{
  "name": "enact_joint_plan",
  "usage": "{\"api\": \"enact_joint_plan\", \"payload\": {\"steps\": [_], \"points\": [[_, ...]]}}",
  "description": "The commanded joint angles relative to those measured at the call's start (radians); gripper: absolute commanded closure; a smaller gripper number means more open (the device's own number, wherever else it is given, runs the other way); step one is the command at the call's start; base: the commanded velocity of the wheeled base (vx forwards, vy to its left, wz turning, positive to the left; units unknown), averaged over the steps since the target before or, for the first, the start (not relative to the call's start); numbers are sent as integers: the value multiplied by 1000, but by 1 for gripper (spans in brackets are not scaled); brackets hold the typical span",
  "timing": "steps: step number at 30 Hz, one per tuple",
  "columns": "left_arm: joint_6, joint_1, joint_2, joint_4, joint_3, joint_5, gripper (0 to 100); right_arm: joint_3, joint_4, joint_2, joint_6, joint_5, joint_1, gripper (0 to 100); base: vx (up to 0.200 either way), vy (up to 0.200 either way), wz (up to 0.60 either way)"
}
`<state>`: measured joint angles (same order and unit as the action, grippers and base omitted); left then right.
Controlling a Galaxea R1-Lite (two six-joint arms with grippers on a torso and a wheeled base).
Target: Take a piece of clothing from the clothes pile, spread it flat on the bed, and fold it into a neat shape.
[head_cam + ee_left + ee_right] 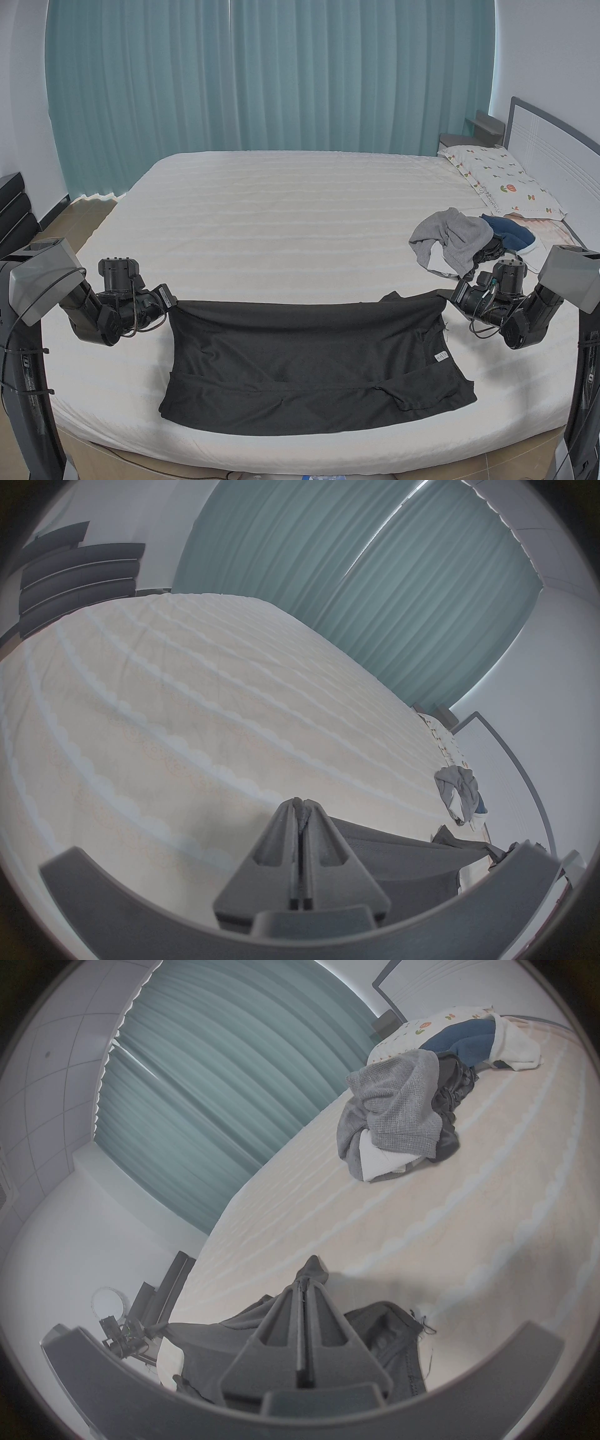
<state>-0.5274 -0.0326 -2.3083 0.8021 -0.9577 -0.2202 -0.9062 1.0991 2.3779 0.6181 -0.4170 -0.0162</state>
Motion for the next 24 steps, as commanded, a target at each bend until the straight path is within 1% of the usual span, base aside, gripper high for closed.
{"api": "enact_joint_plan", "payload": {"steps": [1,2,3,4,6,10,13,14,15,16,19,24], "points": [[57,-4,4,2,53,1,100,58,2,-3,-43,-11,-5,100,0,0,0],[81,-6,3,3,65,2,100,67,4,-3,-52,-14,-7,100,0,0,0],[84,-6,3,3,68,2,100,69,4,-3,-54,-16,-7,100,0,0,0],[129,-7,4,14,112,2,100,99,10,-6,-74,-28,-11,100,0,0,0],[150,-9,6,52,152,1,100,133,28,-11,-92,-39,-19,100,0,0,0],[184,-7,-5,218,249,4,100,211,82,-8,-136,-65,-34,100,0,0,0],[241,-7,-6,287,321,4,100,262,110,-2,-173,-77,-38,100,0,0,0],[265,-7,-5,299,347,4,100,276,116,3,-187,-82,-39,100,0,0,0],[265,-7,-5,299,347,4,100,276,116,3,-187,-82,-39,100,0,0,0],[307,-4,-3,312,395,4,100,300,119,9,-218,-85,-47,100,0,0,0],[359,-1,-5,330,444,2,100,325,125,26,-262,-85,-47,100,0,0,0],[409,6,-17,365,497,2,100,360,173,58,-299,-82,-45,100,0,0,0]]}}
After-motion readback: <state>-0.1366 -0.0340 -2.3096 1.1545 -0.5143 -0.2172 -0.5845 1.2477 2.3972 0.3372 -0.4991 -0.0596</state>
